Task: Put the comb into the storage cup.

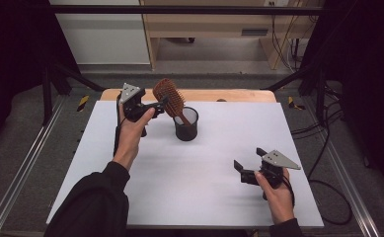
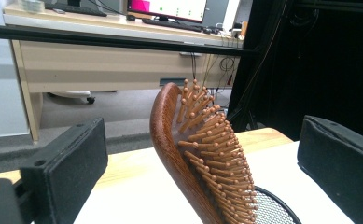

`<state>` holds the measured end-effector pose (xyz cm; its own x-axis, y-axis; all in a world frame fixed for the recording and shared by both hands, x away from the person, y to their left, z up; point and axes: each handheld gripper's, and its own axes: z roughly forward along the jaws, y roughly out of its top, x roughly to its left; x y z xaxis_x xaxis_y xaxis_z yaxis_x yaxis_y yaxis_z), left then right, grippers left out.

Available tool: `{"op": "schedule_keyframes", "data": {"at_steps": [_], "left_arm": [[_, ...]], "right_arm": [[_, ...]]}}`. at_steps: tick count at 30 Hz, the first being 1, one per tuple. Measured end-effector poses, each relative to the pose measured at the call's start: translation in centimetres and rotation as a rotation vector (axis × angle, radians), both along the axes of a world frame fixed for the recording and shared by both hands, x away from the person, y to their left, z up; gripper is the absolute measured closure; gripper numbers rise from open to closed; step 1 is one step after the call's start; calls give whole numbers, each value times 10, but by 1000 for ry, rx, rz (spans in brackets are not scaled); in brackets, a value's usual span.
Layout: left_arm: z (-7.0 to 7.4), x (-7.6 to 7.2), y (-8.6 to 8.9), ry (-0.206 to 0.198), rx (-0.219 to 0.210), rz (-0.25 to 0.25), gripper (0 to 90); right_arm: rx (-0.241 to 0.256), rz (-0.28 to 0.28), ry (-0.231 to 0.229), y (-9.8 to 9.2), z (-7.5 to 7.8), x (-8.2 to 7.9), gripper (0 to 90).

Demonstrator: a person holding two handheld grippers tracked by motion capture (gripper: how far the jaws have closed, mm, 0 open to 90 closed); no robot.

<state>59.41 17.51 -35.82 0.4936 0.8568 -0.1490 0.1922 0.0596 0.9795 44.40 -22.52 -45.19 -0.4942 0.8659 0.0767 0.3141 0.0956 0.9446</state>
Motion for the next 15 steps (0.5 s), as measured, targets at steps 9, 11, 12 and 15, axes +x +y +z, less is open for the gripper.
{"op": "schedule_keyframes", "data": {"at_steps": [9,11,12,15], "left_arm": [[7,-7,4,-9,0,-1,21],[9,-9,5,-10,6,5,22],[10,-9,5,-14,10,4,23],[13,-12,6,-23,21,6,25]], "right_arm": [[-9,1,-2,1,0,0,32],[-12,0,-4,1,0,0,33],[-11,-1,-5,1,0,0,33],[-5,-2,-6,0,0,0,32]]}}
